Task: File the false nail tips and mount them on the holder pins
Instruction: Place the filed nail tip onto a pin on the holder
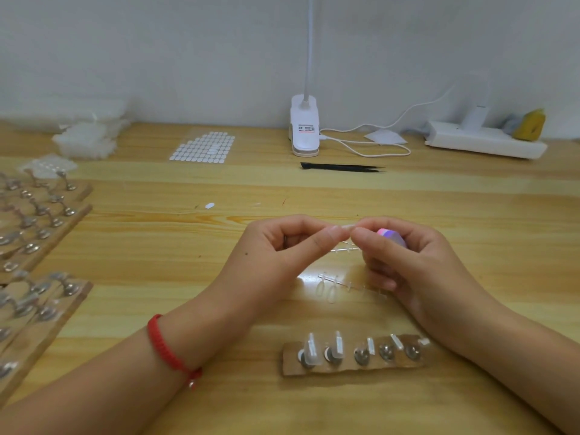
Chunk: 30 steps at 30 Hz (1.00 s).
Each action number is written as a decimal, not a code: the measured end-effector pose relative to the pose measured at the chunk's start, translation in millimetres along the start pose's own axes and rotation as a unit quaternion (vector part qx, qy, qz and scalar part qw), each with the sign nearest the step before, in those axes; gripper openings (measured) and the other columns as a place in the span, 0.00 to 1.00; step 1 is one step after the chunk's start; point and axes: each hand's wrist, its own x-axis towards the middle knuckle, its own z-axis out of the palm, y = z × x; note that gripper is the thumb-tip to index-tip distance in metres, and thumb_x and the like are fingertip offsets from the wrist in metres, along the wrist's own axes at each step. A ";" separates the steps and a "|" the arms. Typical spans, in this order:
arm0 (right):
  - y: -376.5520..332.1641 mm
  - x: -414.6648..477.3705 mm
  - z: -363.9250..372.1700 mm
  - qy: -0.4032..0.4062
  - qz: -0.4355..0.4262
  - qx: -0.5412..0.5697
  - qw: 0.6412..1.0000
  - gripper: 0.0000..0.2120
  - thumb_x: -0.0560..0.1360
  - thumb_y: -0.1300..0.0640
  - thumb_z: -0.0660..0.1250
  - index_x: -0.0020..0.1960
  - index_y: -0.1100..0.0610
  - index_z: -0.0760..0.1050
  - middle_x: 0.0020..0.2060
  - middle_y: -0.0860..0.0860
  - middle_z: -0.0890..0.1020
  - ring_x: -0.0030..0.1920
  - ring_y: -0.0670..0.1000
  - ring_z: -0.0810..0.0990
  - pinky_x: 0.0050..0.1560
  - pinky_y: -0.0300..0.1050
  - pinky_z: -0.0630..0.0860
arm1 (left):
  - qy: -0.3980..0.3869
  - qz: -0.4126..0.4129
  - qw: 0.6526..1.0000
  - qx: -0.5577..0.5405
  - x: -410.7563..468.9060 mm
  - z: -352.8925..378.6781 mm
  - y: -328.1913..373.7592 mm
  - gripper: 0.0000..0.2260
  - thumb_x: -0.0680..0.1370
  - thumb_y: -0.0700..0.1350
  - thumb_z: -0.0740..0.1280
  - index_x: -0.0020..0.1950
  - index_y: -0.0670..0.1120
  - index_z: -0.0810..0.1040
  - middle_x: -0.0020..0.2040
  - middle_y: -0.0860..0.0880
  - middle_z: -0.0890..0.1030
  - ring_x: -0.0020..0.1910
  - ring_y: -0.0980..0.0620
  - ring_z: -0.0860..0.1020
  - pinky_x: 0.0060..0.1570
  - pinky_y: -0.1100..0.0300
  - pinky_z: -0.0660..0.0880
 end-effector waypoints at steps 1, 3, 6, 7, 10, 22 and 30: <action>-0.1 -0.1 -0.3 0.000 -0.001 -0.001 1.000 0.18 0.60 0.43 0.79 0.43 0.54 0.84 0.27 0.44 0.72 0.26 0.44 0.65 0.26 0.34 0.65 | 0.004 -0.004 1.000 -0.001 0.4 0.3 -0.3 0.08 0.72 0.49 0.69 0.43 0.46 0.84 0.22 0.60 0.69 0.23 0.63 0.68 0.27 0.78 0.63; -0.5 -0.5 0.7 -0.009 -0.005 -0.001 1.000 0.13 0.63 0.45 0.77 0.41 0.53 0.84 0.27 0.44 0.73 0.27 0.43 0.65 0.25 0.33 0.65 | 0.002 -0.008 1.000 0.010 0.6 0.0 -2.0 0.10 0.70 0.52 0.70 0.41 0.46 0.85 0.25 0.49 0.70 0.27 0.59 0.66 0.31 0.73 0.63; -1.2 -0.1 2.8 -0.007 0.004 0.014 1.000 0.11 0.64 0.47 0.74 0.38 0.54 0.83 0.27 0.46 0.70 0.26 0.43 0.64 0.24 0.33 0.64 | -0.028 -0.009 0.998 0.049 -1.7 0.8 -3.5 0.12 0.69 0.54 0.71 0.43 0.47 0.84 0.38 0.30 0.77 0.38 0.48 0.72 0.44 0.57 0.68; -1.8 0.0 3.4 -0.006 0.010 0.016 1.000 0.11 0.63 0.46 0.74 0.37 0.54 0.83 0.28 0.49 0.68 0.26 0.43 0.63 0.24 0.34 0.64 | -0.027 -0.004 0.998 0.063 -2.8 1.5 -3.8 0.11 0.69 0.55 0.71 0.43 0.48 0.84 0.38 0.31 0.78 0.38 0.48 0.73 0.44 0.57 0.69; -6.1 -0.9 5.5 -0.019 0.020 0.012 1.000 0.07 0.65 0.50 0.75 0.33 0.53 0.82 0.30 0.51 0.65 0.26 0.44 0.62 0.23 0.34 0.62 | 0.019 0.038 0.994 0.099 -4.9 2.7 -0.2 0.09 0.69 0.54 0.72 0.44 0.52 0.82 0.27 0.53 0.68 0.26 0.59 0.66 0.30 0.69 0.65; -13.0 -2.7 3.3 -0.028 0.051 0.078 0.995 0.11 0.69 0.50 0.72 0.31 0.54 0.79 0.29 0.50 0.65 0.27 0.45 0.59 0.24 0.36 0.55 | 0.038 0.157 0.956 0.246 -19.3 -3.1 33.8 0.07 0.67 0.52 0.75 0.43 0.54 0.84 0.33 0.52 0.66 0.29 0.59 0.65 0.31 0.72 0.60; -13.1 -2.4 5.4 -0.013 0.047 0.074 0.996 0.11 0.65 0.49 0.70 0.28 0.53 0.77 0.29 0.50 0.64 0.26 0.45 0.57 0.23 0.36 0.54 | -0.016 0.128 0.952 0.279 -51.9 9.3 22.5 0.09 0.64 0.55 0.73 0.41 0.56 0.83 0.34 0.56 0.69 0.35 0.58 0.70 0.36 0.72 0.64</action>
